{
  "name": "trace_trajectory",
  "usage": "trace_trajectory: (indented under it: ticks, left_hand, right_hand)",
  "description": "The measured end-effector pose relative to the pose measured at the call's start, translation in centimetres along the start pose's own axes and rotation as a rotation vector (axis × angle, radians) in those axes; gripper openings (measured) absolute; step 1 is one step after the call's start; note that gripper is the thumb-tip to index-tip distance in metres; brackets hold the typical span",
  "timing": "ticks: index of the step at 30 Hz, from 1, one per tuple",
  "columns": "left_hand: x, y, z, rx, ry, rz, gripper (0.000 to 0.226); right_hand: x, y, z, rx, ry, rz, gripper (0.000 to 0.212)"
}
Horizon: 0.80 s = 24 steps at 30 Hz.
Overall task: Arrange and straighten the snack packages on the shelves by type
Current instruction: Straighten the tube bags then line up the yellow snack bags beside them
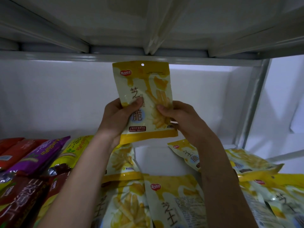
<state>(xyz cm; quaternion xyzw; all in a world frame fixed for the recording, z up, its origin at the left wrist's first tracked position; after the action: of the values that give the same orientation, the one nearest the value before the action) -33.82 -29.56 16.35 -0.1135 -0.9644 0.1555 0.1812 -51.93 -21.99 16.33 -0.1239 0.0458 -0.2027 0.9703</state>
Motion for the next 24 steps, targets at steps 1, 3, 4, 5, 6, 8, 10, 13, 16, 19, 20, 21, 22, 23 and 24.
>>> trace_trajectory:
  ticks: [1, 3, 4, 5, 6, 8, 10, 13, 16, 19, 20, 21, 22, 23, 24]
  left_hand:
    - [-0.2, -0.1, -0.1, 0.021, -0.015, -0.028, 0.019]
    - [-0.5, -0.3, -0.3, 0.074, -0.044, -0.098, 0.018]
    - [-0.6, -0.4, -0.3, 0.103, -0.067, -0.13, 0.019]
    - [-0.5, -0.5, -0.3, 0.137, -0.106, -0.148, 0.02]
    - [-0.3, -0.6, -0.3, 0.161, -0.146, -0.151, 0.021]
    - [0.5, -0.3, -0.5, 0.169, -0.169, -0.114, 0.027]
    - [1.5, 0.0, -0.3, 0.113, -0.144, -0.013, 0.045]
    - [2.3, 0.1, 0.1, 0.05, -0.103, 0.105, 0.053]
    - [1.8, -0.4, 0.3, 0.097, -0.085, 0.054, 0.026]
    - [0.5, -1.0, 1.2, 0.127, -0.219, -0.068, 0.03]
    - [0.4, -1.0, 1.7, 0.087, -0.255, -0.045, 0.041]
    - [0.5, -1.0, 2.2, 0.031, -0.252, 0.005, 0.041]
    - [0.7, -0.9, 2.6, -0.038, -0.215, 0.059, 0.036]
    - [0.8, -0.7, 2.7, -0.086, -0.168, 0.09, 0.031]
    - [0.8, -0.6, 2.6, -0.111, -0.125, 0.099, 0.029]
  right_hand:
    - [0.0, -0.2, 0.0, -0.009, 0.058, -0.037, 0.063]
    - [-0.3, -0.3, 0.3, -0.078, 0.175, -0.148, 0.065]
    - [-0.2, -0.3, 0.6, -0.115, 0.204, -0.164, 0.058]
    - [0.1, -0.3, 0.7, -0.131, 0.199, -0.131, 0.049]
    - [0.7, -0.2, 0.7, -0.119, 0.178, -0.068, 0.044]
    - [1.8, 0.0, 0.5, -0.098, 0.177, 0.039, 0.052]
    - [2.1, 0.0, 0.3, -0.108, 0.19, 0.054, 0.073]
    - [1.5, -0.6, 0.0, -0.096, 0.093, 0.007, 0.067]
    - [1.0, -1.0, 0.1, -0.047, -0.067, -0.012, 0.053]
    - [0.5, -1.9, -0.4, 0.028, -0.299, -0.063, 0.054]
    - [0.6, -1.8, -0.4, 0.035, -0.358, -0.058, 0.044]
    - [0.6, -1.9, -0.3, 0.033, -0.392, -0.053, 0.038]
    - [0.6, -1.6, -0.2, 0.033, -0.406, -0.047, 0.032]
    - [0.5, -1.6, -0.1, 0.014, -0.401, -0.041, 0.025]
    - [0.4, -1.6, 0.0, 0.005, -0.39, -0.043, 0.021]
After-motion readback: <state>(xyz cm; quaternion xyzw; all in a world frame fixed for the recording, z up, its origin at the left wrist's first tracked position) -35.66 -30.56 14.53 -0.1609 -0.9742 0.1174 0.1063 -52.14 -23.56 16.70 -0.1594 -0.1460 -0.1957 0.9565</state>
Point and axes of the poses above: each hand's wrist, its own y-axis away from the middle knuckle, its own x-axis out of the palm, z = x × y, the point moved 7 cm from there along -y, towards the middle knuckle, and after that the axes turned 7 degrees about -z, right-handed, at the moved point
